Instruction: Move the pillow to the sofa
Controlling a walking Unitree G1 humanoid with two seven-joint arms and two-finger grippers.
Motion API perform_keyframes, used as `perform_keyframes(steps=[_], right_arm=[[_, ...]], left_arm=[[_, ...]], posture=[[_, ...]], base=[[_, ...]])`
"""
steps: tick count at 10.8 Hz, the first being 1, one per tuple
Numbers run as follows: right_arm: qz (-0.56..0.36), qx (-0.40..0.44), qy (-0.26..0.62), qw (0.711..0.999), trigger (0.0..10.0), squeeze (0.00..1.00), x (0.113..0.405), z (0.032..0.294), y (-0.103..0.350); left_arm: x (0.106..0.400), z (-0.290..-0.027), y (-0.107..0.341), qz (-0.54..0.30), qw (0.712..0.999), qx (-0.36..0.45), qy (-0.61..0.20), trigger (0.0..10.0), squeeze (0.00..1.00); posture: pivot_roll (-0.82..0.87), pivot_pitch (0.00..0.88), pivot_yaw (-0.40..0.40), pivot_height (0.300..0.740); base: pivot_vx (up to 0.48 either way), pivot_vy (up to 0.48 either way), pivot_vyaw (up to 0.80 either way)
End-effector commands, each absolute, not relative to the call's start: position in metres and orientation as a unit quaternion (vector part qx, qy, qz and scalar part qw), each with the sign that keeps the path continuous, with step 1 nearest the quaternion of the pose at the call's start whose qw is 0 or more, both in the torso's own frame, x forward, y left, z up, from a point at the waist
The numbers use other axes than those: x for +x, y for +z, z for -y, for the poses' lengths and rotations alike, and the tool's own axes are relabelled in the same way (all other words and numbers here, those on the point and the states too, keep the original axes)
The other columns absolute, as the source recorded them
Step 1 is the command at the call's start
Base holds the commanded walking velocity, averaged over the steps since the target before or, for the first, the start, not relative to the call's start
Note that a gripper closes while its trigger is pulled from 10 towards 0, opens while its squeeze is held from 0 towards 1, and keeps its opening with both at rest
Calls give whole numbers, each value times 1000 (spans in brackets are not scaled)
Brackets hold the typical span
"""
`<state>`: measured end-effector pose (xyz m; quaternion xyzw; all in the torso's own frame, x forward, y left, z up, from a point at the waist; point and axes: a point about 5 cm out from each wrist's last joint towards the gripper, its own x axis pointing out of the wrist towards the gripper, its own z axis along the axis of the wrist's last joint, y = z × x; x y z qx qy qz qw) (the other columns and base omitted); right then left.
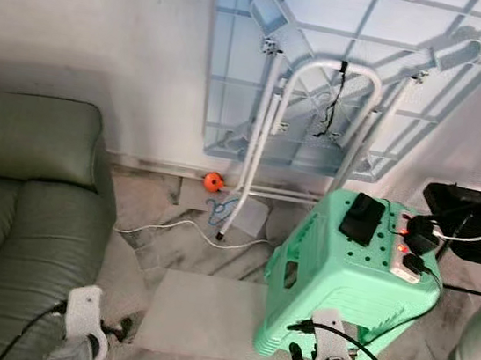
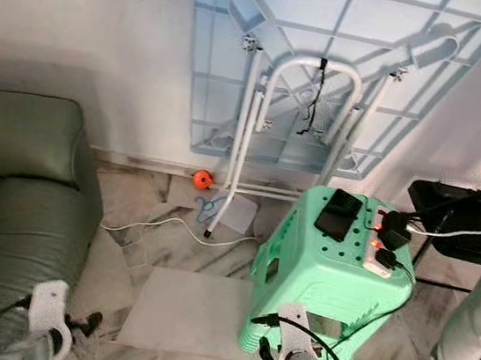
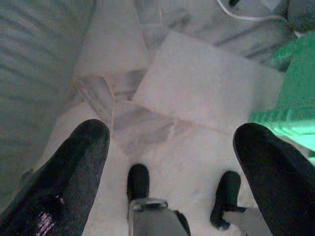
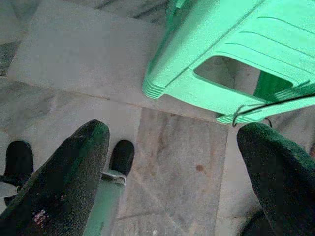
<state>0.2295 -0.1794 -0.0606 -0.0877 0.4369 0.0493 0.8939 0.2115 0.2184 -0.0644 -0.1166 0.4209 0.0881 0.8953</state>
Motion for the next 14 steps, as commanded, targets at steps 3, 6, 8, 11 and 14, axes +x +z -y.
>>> perform_keyframes(steps=[3,6,8,11,14], right_arm=[[-443,-90,49,890,10000,0,228,181,-62],[-447,-91,49,888,10000,0,227,180,-63],[-447,-91,49,888,10000,0,227,180,-63],[-447,-91,49,888,10000,0,227,180,-63],[-447,-91,49,888,10000,0,227,180,-63]], left_arm=[[216,-216,-62,-415,899,-117,82,10000,0],[217,-216,-62,-415,898,-119,83,10000,0],[217,-216,-62,-415,898,-119,83,10000,0],[217,-216,-62,-415,898,-119,83,10000,0],[217,-216,-62,-415,898,-119,83,10000,0]], posture=[[-90,46,-53,740],[-91,44,-54,740],[-91,44,-54,740],[-91,44,-54,740],[-91,44,-54,740]], base=[[0,0,0],[0,0,0],[0,0,0],[0,0,0],[0,0,0]])
